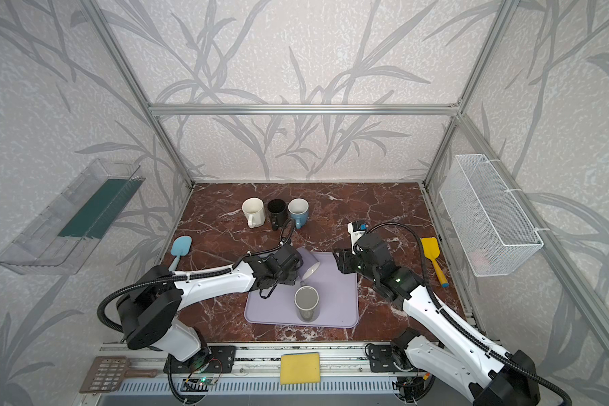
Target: Turn the mug right side up
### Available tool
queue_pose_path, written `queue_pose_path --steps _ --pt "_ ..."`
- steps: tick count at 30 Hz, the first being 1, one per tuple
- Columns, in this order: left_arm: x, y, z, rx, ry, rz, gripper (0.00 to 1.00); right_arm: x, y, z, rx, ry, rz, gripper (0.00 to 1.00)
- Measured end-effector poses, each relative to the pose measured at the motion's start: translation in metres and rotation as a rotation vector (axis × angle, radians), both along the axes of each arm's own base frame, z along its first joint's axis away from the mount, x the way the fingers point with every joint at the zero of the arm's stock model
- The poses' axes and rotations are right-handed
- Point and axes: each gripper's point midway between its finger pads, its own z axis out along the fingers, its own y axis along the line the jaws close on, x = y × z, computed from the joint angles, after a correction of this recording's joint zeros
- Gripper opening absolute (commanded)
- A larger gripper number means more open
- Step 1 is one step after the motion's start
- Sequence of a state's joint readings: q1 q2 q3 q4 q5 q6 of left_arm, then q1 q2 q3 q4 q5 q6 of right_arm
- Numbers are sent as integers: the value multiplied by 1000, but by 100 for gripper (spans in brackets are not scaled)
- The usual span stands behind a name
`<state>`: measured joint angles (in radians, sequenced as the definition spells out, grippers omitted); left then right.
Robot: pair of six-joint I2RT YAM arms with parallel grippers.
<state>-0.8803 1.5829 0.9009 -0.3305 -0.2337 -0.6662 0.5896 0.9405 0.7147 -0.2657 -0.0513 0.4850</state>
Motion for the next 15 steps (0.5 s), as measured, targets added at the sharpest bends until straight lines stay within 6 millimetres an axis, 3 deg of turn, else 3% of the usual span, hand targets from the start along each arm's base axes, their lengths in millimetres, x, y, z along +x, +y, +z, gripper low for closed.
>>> queue_pose_path --steps 8,15 --pt "4 -1 13 -65 -10 27 0 -4 9 -3 48 17 35 47" --pt "12 -6 29 -154 -31 58 0 -9 15 -19 93 62 45 47"
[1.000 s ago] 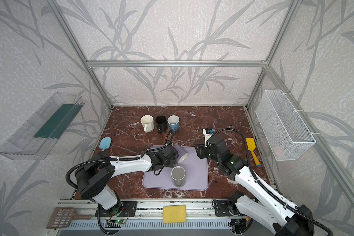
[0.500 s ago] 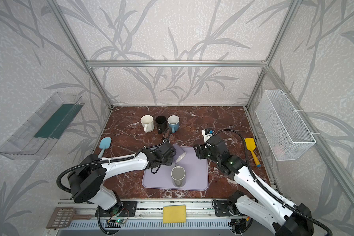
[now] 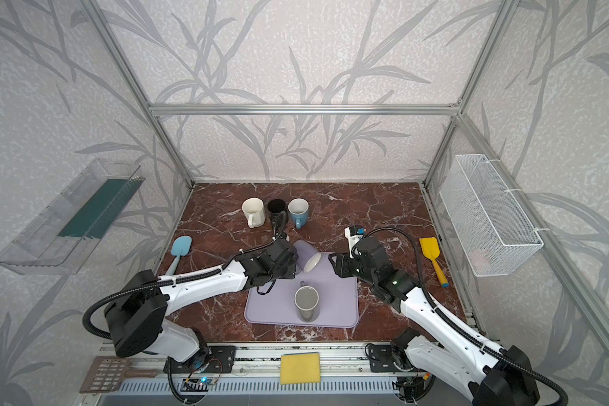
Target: Turn the mug right side up
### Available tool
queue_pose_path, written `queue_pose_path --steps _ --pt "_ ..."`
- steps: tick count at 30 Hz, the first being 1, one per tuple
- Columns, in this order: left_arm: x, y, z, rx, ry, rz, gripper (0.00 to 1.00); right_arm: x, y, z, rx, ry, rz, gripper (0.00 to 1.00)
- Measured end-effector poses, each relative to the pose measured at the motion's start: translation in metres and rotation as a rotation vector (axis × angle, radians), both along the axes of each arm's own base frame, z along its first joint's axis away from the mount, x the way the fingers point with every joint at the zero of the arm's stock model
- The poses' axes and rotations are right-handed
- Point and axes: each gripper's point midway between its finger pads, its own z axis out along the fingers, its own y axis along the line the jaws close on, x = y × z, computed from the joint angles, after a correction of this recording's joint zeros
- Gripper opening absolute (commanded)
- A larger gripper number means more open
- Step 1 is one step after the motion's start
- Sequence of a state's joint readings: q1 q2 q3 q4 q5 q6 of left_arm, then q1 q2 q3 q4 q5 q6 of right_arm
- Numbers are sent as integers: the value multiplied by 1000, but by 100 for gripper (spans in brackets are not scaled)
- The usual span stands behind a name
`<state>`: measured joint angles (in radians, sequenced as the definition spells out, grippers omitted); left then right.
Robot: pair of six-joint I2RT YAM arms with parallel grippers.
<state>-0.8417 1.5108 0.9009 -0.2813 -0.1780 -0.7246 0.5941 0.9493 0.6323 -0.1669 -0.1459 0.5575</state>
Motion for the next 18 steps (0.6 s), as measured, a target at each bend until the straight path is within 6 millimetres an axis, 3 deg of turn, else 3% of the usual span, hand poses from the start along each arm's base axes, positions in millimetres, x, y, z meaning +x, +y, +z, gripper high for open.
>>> queue_pose_path --steps 7,18 --pt "4 -3 5 -49 -5 32 0 -7 7 -16 75 53 -7 47" --pt "9 -14 30 -152 -48 38 0 -14 25 -19 212 107 1 47"
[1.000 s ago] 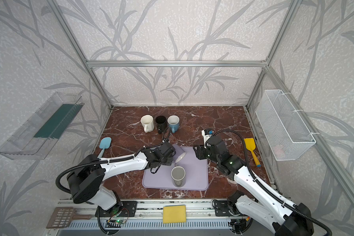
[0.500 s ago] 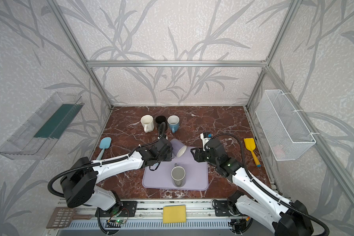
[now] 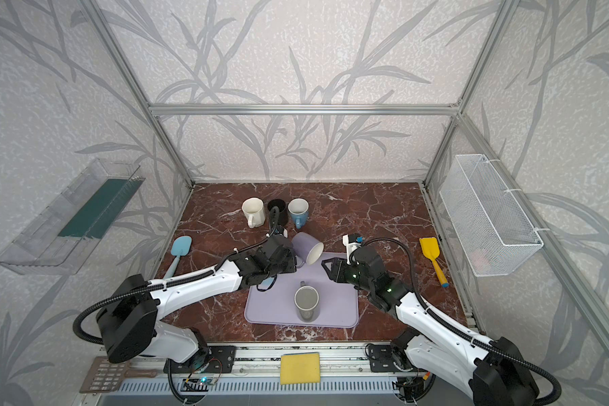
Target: Turn the mug right side up
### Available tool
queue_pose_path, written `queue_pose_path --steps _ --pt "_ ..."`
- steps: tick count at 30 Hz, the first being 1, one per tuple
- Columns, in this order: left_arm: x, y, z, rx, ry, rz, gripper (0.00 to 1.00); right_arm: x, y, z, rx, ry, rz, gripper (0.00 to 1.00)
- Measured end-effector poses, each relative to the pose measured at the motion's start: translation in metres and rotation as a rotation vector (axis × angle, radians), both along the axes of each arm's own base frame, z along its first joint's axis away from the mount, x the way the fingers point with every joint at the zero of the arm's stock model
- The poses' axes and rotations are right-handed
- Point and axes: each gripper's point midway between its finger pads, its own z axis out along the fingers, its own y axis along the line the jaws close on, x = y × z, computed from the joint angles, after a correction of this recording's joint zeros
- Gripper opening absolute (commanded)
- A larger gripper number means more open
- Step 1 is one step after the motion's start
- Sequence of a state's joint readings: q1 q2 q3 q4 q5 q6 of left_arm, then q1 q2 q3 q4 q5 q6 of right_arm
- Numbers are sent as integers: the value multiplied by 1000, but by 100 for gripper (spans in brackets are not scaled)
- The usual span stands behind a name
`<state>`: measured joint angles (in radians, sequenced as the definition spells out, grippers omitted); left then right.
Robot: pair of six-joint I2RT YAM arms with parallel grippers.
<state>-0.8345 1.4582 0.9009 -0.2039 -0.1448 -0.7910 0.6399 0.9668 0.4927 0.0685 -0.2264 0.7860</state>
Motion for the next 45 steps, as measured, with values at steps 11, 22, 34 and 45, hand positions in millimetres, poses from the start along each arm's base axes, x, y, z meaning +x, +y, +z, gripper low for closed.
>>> queue_pose_path --steps 11,22,34,45 --pt "6 -7 18 -83 -36 19 0 -10 20 9 69 0 28 47" --pt "7 -10 22 -151 -43 48 0 -18 40 1 79 2 19 48" --pt "7 -15 25 -205 -42 69 0 -5 38 5 108 -28 -89 51" --pt "9 -23 35 -255 -67 69 0 6 45 -16 101 18 -139 56"
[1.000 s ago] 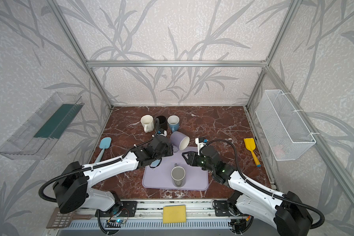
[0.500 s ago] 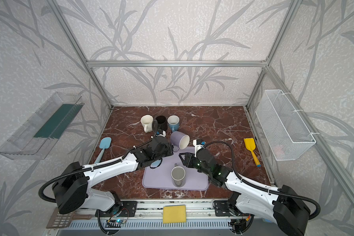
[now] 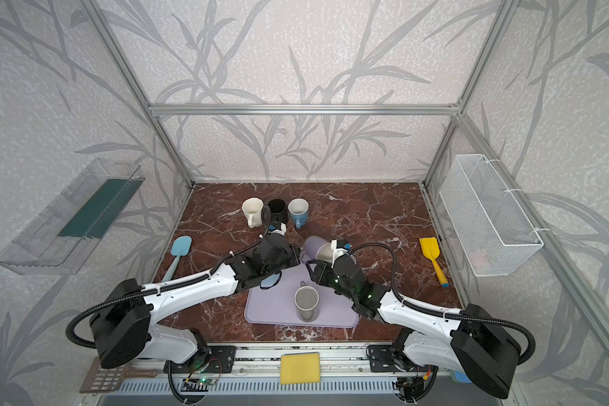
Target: Turn the mug right side up
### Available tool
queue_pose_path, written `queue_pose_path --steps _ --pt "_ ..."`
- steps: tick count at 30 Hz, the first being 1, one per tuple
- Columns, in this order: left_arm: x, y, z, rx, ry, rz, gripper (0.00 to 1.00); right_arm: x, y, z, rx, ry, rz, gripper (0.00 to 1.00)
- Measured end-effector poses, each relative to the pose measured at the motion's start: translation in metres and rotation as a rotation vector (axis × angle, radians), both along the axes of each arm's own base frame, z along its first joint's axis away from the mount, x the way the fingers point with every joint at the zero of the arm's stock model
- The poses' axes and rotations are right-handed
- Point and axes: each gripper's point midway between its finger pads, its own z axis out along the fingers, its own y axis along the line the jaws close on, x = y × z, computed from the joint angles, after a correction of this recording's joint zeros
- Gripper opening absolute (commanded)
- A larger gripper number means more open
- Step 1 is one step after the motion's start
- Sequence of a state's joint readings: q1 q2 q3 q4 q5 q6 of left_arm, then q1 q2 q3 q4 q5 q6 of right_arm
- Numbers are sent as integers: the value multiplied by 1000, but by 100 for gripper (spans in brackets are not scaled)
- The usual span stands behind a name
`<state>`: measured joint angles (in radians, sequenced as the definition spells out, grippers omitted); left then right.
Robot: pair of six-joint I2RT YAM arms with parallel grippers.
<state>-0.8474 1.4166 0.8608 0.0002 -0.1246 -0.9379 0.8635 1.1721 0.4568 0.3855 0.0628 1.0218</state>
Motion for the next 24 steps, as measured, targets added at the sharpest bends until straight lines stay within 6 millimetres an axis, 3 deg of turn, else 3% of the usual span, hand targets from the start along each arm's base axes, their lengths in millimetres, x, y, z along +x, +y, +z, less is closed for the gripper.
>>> queue_pose_path --steps 5,10,24 --pt "-4 -9 4 -44 -10 -12 0 4 2 -6 26 34 -33 55" --pt "-8 -10 -11 -33 19 -16 0 6 -2 -6 34 39 -65 55" --pt "-8 -14 -12 27 32 -60 0 5 -32 31 21 -65 -142 57"
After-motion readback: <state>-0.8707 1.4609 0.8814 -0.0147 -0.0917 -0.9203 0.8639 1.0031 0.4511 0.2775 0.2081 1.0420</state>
